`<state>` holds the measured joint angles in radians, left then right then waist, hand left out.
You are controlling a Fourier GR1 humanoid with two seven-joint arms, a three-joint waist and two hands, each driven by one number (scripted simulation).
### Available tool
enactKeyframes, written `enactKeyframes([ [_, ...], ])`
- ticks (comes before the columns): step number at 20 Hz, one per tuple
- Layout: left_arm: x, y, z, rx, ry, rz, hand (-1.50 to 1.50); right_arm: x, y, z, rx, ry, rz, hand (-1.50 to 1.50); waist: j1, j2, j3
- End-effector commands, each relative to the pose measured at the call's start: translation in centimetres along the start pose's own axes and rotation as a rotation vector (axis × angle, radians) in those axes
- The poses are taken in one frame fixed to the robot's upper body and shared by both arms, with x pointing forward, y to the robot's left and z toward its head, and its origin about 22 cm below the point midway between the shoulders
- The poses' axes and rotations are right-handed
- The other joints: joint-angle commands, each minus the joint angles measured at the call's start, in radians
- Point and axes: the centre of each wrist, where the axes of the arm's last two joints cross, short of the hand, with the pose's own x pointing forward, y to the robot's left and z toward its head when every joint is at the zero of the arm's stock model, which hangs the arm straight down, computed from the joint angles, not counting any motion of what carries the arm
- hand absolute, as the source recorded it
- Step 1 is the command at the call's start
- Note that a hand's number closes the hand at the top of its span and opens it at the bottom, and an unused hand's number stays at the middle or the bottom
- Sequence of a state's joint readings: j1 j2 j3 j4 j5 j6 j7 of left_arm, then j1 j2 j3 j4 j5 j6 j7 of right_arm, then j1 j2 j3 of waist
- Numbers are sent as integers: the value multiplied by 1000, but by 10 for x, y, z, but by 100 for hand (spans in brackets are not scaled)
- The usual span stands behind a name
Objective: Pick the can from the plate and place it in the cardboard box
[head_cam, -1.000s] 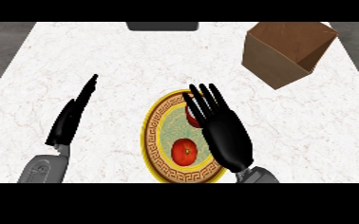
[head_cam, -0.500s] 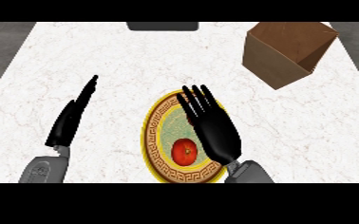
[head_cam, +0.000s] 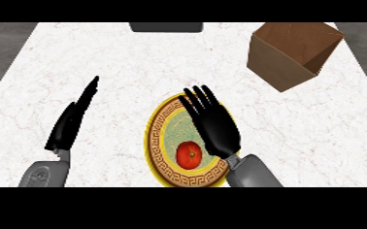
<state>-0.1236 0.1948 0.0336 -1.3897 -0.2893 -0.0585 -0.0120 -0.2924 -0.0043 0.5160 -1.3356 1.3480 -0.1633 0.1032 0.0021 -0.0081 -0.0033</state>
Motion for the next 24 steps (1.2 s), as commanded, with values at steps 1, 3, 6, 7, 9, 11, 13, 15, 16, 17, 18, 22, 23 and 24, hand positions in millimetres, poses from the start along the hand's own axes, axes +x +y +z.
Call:
enactKeyframes([
  [1, 5, -5, -12, -9, 8, 10, 0, 1, 18, -13, 0, -13, 50, 150, 3, 9, 3],
  [3, 0, 18, -10, -3, 3, 0, 0, -21, 10, -1, -104, -66, 126, 150, 0, 9, 3],
  [6, -1, 5, 5, -24, 6, 4, 0, -5, 10, -23, -166, -85, 170, 150, 8, 9, 4],
  [7, -9, 2, -1, 0, -16, 2, 0, 10, 11, -16, -174, -91, 170, 150, 3, 9, 3],
  [9, -11, 12, 3, -8, 11, 9, 0, -3, 9, -20, -248, -89, 163, 150, 4, 9, 3],
  [11, 4, 12, 1, -11, 9, 11, 0, -15, 18, -18, -263, -79, 158, 150, 4, 8, 4],
  [13, -3, 10, -7, -4, -11, 5, 0, -9, 7, -21, -287, -78, 175, 150, 0, 8, 3],
  [15, -7, 18, -3, 10, -1, 9, 0, -3, -1, -5, -320, -78, 181, 150, -2, 7, 3],
  [16, -9, -3, 5, 7, 3, -16, 0, -3, 2, -1, -390, -68, 170, 150, -2, 7, 3],
  [17, -11, -3, 3, 16, 8, 2, 0, 8, -12, 13, -378, -69, 174, 150, -7, 6, 3],
  [18, 7, 1, -11, -24, -10, 13, 0, -12, -14, -44, -307, 119, 160, 150, 19, 13, 4],
  [22, 5, 3, -9, -22, -41, -8, 0, -67, -15, -46, -77, 637, 71, 150, 44, 39, 2],
  [23, 6, 1, -10, -20, -52, 0, 0, -75, -18, -49, -43, 724, 57, 150, 43, 46, 0],
  [24, 7, -4, -11, -38, -47, -1, 0, -78, -26, -60, -18, 790, 55, 150, 58, 42, 0],
])
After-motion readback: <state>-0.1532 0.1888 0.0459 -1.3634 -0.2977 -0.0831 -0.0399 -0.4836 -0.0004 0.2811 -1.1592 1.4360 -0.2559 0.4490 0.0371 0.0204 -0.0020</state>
